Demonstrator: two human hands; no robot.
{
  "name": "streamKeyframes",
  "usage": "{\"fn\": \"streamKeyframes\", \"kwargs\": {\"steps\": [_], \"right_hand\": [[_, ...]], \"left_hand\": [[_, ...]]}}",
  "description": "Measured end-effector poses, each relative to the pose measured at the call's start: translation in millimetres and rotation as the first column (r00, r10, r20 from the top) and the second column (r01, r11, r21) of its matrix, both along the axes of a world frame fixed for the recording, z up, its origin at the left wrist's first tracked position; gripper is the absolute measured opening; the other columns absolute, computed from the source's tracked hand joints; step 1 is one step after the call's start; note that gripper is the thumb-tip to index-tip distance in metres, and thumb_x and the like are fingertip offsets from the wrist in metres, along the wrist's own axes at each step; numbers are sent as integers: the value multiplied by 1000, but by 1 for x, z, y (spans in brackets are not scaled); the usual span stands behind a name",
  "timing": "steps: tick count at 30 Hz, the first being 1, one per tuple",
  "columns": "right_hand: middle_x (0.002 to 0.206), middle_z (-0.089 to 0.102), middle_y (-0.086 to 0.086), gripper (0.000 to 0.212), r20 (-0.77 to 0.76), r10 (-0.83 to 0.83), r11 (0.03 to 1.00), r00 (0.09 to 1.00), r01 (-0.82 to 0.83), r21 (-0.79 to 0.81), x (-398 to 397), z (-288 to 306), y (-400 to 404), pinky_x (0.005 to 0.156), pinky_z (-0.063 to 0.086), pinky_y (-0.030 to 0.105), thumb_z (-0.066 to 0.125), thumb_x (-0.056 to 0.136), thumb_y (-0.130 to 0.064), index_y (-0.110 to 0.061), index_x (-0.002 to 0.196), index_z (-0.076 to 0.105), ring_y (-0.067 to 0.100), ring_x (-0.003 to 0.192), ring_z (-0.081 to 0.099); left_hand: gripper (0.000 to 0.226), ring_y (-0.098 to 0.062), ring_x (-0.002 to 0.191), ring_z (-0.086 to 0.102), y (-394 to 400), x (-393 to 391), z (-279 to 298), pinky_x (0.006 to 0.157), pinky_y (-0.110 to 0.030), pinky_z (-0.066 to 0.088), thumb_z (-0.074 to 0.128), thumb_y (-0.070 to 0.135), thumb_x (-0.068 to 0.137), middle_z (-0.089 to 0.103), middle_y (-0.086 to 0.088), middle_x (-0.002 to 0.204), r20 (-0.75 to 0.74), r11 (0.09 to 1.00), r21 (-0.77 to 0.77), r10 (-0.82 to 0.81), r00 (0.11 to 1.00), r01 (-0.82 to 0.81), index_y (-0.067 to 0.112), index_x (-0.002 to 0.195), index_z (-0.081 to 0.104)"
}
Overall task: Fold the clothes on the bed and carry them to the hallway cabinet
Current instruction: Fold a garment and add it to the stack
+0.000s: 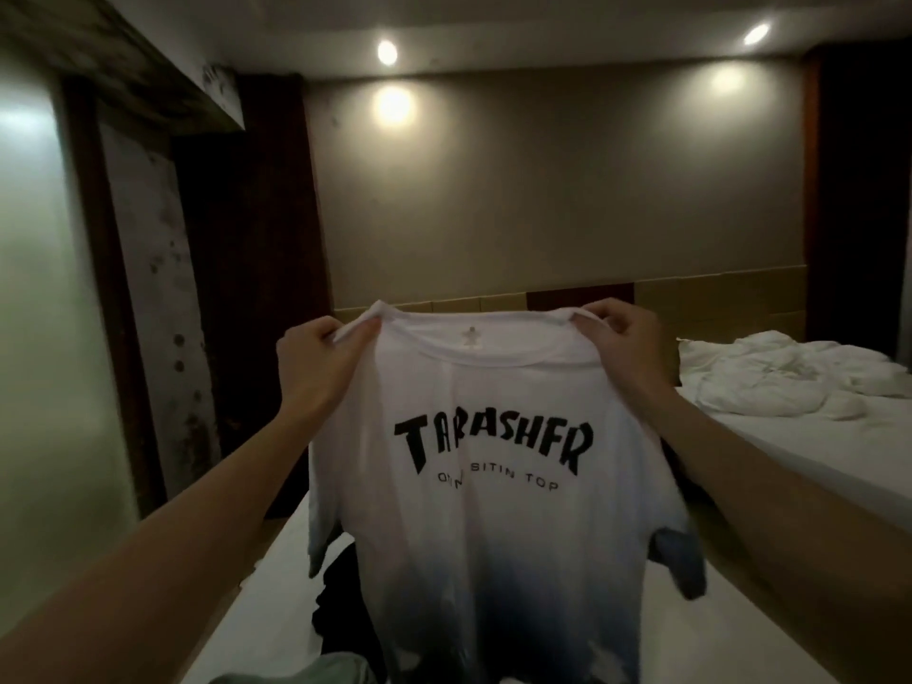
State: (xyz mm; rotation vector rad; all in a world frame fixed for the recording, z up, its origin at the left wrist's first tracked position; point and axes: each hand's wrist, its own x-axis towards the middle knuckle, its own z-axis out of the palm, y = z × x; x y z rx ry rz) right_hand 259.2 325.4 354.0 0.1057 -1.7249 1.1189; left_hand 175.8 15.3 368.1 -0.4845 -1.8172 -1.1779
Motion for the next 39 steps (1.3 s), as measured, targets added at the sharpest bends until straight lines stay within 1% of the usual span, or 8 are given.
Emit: {"fn": "streamKeyframes", "kwargs": {"steps": [6,9,14,22,26,30,34,39], "right_hand": [[81,67,-11,7,-109,60,995,992,-68,-70,16,35,2,65,45,14,68,89,-20,-26,85,70,-5,71,59],[87,66,-12,5,-37,15,999,999,-16,-30,4,24,8,62,42,7,67,90,-20,-20,94,71,-10,74,58],[91,67,-11,6,197,8,1000,980,-13,23,-47,-24,25,69,42,17,66,92,-24,-24,95,71,3,89,60],[89,67,-7,13,487,22,999,873,-1,-45,-175,-150,48,72,48,22,71,89,-27,-19,98,75,8,87,61],[90,70,-3,11,617,-3,999,787,29,-32,-252,-232,60,80,49,29,73,86,-26,-18,92,76,14,91,63],[86,70,-2,2,717,-47,996,695,83,-16,-315,-321,68,75,48,28,73,86,-28,-26,86,73,17,88,64],[87,72,1,9,777,-109,992,620,121,43,-357,-397,74,83,53,41,68,88,-35,-29,82,69,24,88,66],[87,67,6,28,823,-196,981,534,111,161,-369,-447,70,78,49,43,54,96,-44,-21,82,64,33,89,62]], "left_hand": [[43,-15,56,55,4,12,21,59,-26,40,70,50,85,59,-4,57,-112,999,29,32,993,-29,12,65,67],[41,-16,60,58,8,-4,7,59,-23,40,69,51,85,61,-2,61,-67,995,-50,83,994,-87,13,71,69],[42,-14,66,60,15,-59,-41,67,-28,48,68,57,83,64,1,69,61,981,-170,106,992,-95,16,79,71],[48,-12,53,53,42,-180,-166,59,-29,38,72,61,74,53,7,50,333,941,-329,198,922,-83,25,50,53],[53,-26,83,62,59,-259,-265,81,-41,50,51,78,66,64,2,64,494,915,-401,267,828,-56,26,58,59],[35,-31,96,59,72,-313,-364,84,-44,47,60,55,88,68,-1,78,562,905,-425,263,784,1,21,78,65],[24,-29,104,54,83,-347,-441,88,-44,43,58,41,96,68,-1,98,640,888,-454,275,717,65,20,96,69],[19,-23,107,52,85,-350,-468,98,-45,41,55,32,99,61,-3,110,670,925,-369,192,717,96,17,107,66]]}}
